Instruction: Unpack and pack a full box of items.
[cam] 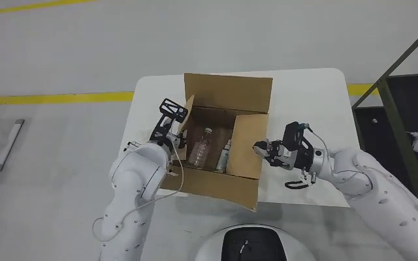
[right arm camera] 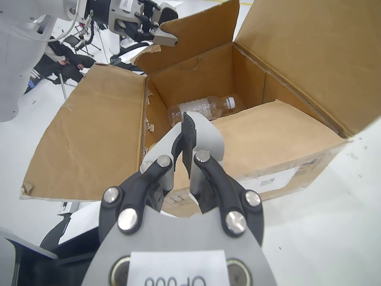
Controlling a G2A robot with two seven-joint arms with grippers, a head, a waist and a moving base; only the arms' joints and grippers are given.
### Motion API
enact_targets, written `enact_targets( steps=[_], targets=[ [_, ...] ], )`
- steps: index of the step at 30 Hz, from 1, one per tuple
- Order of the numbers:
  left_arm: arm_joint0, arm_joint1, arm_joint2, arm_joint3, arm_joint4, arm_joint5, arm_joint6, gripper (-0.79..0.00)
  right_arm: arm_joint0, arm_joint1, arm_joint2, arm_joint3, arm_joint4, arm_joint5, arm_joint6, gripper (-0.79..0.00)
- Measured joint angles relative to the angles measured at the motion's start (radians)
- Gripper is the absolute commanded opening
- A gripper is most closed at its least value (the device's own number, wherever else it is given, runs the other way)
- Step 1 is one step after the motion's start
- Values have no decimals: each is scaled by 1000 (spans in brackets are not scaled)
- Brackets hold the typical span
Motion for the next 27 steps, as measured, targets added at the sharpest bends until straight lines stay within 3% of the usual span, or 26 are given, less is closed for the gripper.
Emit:
enact_targets(
  steps=[13, 27],
  targets=[
    [-2, 28, -100, 47, 243, -92, 44, 0, 29, -8, -26, 44, -10, 5, 32, -785],
    [24, 34, -116, 105, 326, -69, 106, 0, 39, -17, -50, 70, -1, 33, 57, -785]
  ],
)
